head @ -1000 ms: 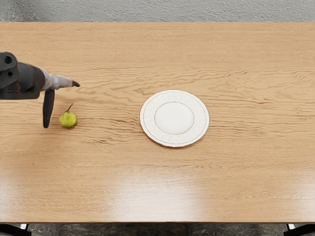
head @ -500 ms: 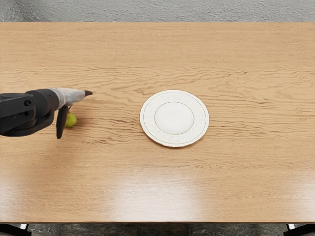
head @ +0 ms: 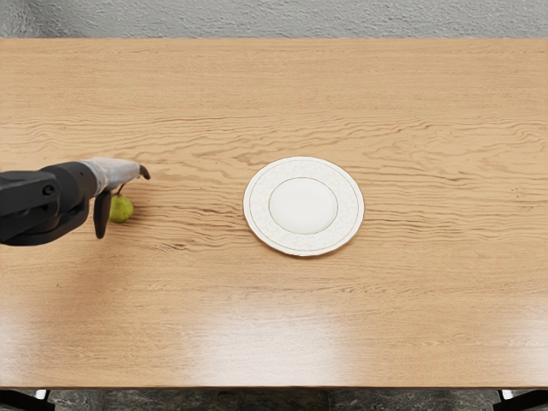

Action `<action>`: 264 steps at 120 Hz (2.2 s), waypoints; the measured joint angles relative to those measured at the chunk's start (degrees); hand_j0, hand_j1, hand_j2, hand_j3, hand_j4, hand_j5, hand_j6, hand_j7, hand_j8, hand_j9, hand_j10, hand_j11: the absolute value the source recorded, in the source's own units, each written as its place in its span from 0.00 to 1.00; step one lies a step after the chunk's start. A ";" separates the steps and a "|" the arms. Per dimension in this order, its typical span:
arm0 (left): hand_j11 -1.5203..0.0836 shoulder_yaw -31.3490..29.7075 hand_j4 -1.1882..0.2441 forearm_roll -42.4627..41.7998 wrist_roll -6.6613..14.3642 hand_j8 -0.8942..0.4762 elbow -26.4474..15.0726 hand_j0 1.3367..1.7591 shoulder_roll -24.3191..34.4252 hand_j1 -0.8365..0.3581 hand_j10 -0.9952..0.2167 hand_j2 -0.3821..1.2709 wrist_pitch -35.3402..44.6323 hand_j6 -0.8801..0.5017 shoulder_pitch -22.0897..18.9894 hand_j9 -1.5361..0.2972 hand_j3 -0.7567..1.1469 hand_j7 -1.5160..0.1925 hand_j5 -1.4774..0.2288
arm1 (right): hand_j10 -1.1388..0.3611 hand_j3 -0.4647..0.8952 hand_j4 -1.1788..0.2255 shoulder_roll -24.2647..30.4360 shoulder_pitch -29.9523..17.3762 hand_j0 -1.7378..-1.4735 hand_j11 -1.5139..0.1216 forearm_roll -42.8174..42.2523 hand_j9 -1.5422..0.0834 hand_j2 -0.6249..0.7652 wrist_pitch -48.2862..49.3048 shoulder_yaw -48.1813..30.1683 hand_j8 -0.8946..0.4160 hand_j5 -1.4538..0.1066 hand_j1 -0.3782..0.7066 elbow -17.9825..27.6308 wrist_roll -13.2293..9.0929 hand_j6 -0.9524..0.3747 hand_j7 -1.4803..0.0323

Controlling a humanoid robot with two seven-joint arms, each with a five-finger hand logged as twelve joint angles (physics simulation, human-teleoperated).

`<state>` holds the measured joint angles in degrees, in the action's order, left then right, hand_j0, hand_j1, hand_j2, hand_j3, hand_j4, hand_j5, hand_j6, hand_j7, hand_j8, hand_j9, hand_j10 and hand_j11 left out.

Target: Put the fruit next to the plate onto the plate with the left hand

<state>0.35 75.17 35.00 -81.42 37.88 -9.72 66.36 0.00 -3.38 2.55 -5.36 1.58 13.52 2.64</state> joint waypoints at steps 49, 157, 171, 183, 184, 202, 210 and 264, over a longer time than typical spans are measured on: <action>0.72 0.00 0.63 2.37 0.00 0.44 0.50 0.76 -0.60 0.71 0.58 0.27 1.98 0.42 -1.29 0.63 0.40 0.67 0.65 | 0.74 0.34 0.82 0.00 -0.01 0.30 0.91 0.00 0.93 0.45 0.00 0.00 0.66 0.91 0.05 -0.04 0.00 0.70 0.96; 0.44 0.03 0.40 2.65 0.01 0.27 -1.05 0.75 0.70 0.46 0.31 0.37 1.96 0.28 -2.90 0.40 0.40 0.42 0.39 | 0.74 0.34 0.82 0.00 0.04 0.30 0.91 0.00 0.93 0.45 0.00 0.00 0.66 0.91 0.05 -0.07 0.00 0.70 0.96; 0.40 0.08 0.36 2.38 0.01 0.27 -0.98 0.75 0.61 0.46 0.28 0.42 1.78 0.26 -2.90 0.36 0.40 0.38 0.37 | 0.74 0.34 0.82 0.00 0.04 0.30 0.91 0.00 0.93 0.45 0.00 0.00 0.66 0.91 0.05 -0.07 0.00 0.70 0.96; 0.38 0.09 0.34 2.12 0.02 0.26 -0.89 0.75 0.53 0.46 0.26 0.45 1.58 0.26 -2.81 0.34 0.40 0.36 0.34 | 0.74 0.34 0.82 0.00 0.04 0.30 0.91 0.00 0.93 0.45 0.00 0.00 0.66 0.91 0.05 -0.07 0.00 0.70 0.96; 0.38 0.09 0.34 2.11 0.02 0.27 -0.89 0.75 0.53 0.46 0.25 0.45 1.55 0.26 -2.81 0.34 0.40 0.35 0.34 | 0.74 0.34 0.82 0.00 0.04 0.30 0.91 0.00 0.93 0.45 0.00 0.00 0.66 0.91 0.05 -0.07 0.00 0.70 0.96; 0.34 0.09 0.33 1.84 0.02 0.29 -0.85 0.75 0.52 0.44 0.23 0.46 1.25 0.29 -2.64 0.31 0.40 0.32 0.30 | 0.74 0.34 0.82 0.00 0.04 0.30 0.91 0.00 0.93 0.45 0.00 0.00 0.66 0.91 0.05 -0.07 0.00 0.70 0.96; 0.33 0.12 0.33 1.76 0.02 0.30 -0.85 0.75 0.45 0.44 0.22 0.47 1.19 0.29 -2.36 0.30 0.40 0.31 0.29 | 0.74 0.34 0.82 0.00 0.05 0.30 0.91 0.00 0.93 0.45 0.00 0.00 0.66 0.91 0.05 -0.07 0.00 0.70 0.96; 0.27 0.61 0.29 -3.16 0.03 0.33 -0.79 0.74 -0.46 0.42 0.17 0.51 -1.30 0.34 3.63 0.24 0.40 0.23 0.20 | 0.74 0.34 0.82 0.00 0.04 0.30 0.91 0.00 0.93 0.45 0.00 0.00 0.66 0.91 0.05 -0.07 0.00 0.70 0.96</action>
<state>0.96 72.01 35.02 -82.22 37.42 -11.02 69.99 0.00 -3.34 2.55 -5.36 1.58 13.45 2.64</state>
